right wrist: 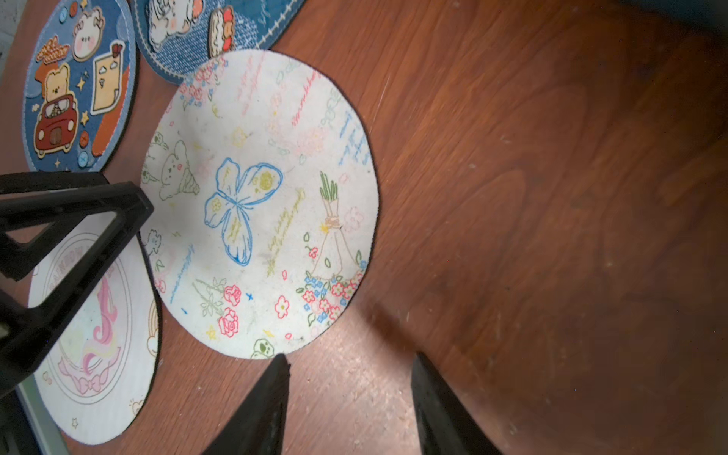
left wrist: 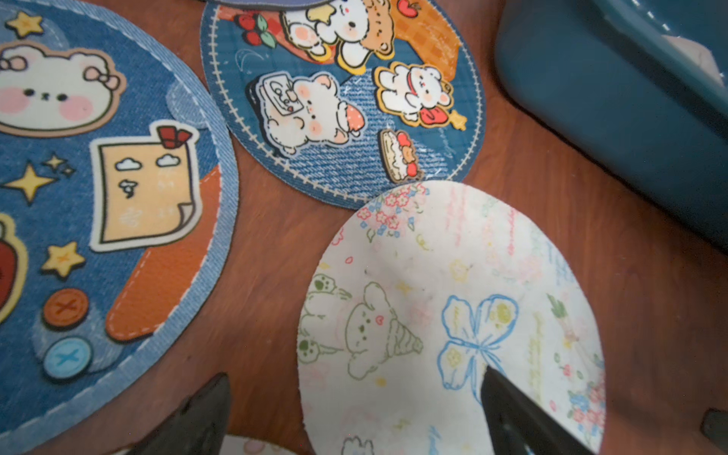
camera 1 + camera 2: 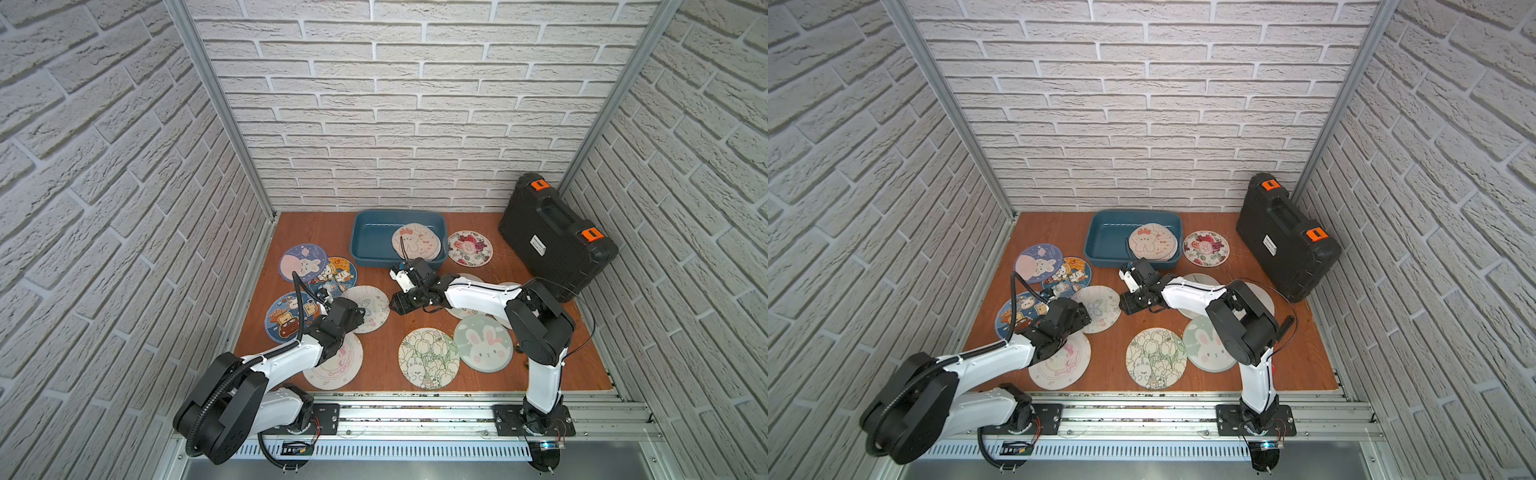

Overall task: Put the coasters into the storage box
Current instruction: Pick up the coaster from the center of the board.

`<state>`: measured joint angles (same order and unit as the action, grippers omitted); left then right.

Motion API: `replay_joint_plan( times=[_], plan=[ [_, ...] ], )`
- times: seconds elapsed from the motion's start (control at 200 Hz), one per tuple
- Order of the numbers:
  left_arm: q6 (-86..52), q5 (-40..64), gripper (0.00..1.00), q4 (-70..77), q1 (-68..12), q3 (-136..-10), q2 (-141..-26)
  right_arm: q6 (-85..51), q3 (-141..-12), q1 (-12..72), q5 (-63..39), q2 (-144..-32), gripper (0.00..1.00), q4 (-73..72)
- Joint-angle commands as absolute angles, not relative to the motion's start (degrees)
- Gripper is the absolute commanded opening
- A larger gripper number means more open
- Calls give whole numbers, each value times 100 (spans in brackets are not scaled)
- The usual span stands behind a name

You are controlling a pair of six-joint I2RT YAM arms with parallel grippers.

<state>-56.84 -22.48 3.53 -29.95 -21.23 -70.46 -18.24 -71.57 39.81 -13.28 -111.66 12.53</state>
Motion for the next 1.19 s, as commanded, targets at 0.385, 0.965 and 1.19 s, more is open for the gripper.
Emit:
replay_joint_plan(
  times=[0.385, 0.965, 1.19],
  plan=[
    [-5461, -1788, 98, 1121, -2621, -2302, -7715, -2232, -7277, 4056, -1748, -11807, 51, 900],
    [-5661, -1138, 98, 2052, -2660, -2297, -8578, -2310, -7869, 4306, -2034, -12359, 51, 1003],
    [-5621, -1135, 98, 2055, -2689, -2320, -8596, -2346, -7999, 4364, -2088, -12488, 41, 994]
  ],
)
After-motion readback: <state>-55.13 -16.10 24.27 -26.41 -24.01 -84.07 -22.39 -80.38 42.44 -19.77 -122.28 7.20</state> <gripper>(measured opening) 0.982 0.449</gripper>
